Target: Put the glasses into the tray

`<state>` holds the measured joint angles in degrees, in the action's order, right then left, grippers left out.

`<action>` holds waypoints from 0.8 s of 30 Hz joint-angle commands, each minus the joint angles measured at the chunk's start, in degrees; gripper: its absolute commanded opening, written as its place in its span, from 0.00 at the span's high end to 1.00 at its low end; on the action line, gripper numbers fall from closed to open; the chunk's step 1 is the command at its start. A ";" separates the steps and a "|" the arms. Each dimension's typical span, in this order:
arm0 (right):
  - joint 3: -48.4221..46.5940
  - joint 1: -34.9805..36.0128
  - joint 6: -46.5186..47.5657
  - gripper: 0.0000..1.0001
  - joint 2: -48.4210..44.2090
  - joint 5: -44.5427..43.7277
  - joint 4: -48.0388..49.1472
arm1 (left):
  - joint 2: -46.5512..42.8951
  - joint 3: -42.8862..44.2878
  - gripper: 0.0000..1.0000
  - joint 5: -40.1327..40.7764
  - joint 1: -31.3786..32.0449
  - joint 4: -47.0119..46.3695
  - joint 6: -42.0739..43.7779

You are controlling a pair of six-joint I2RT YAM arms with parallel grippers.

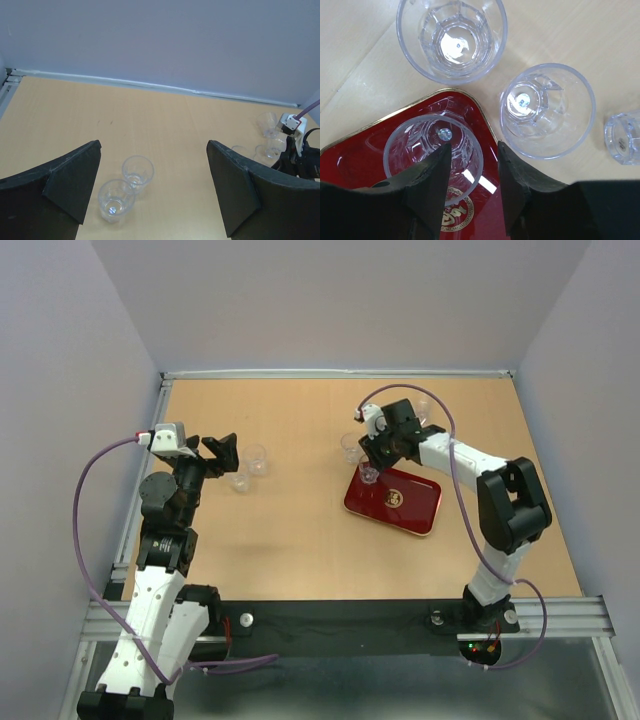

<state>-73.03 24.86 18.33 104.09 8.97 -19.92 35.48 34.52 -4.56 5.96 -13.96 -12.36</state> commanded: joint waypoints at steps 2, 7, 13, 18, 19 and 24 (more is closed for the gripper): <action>0.96 0.71 1.80 0.52 -7.57 0.78 1.38 | -0.24 -0.16 0.02 -1.68 0.11 -3.45 -0.12; 5.17 0.28 5.49 0.52 -13.38 1.92 1.38 | 0.98 -0.25 0.02 -3.44 0.11 -3.89 -0.38; 11.51 -5.60 8.22 0.52 -21.91 6.66 1.38 | 4.49 0.54 0.02 -2.13 0.11 -2.75 -2.05; 14.85 -13.60 5.67 0.52 -27.71 14.22 2.08 | 8.98 2.21 0.05 0.69 0.11 -0.46 -6.18; 16.42 -15.09 4.36 0.52 -29.37 14.93 2.86 | 10.47 2.56 0.07 1.56 0.11 0.85 -8.19; 21.00 -19.05 -1.44 0.45 -32.46 12.57 7.52 | 15.40 4.50 0.13 6.12 0.11 9.10 -14.35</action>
<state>-54.46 7.75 21.76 74.08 20.51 -17.89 49.17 35.03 -2.68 5.96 -9.89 -21.06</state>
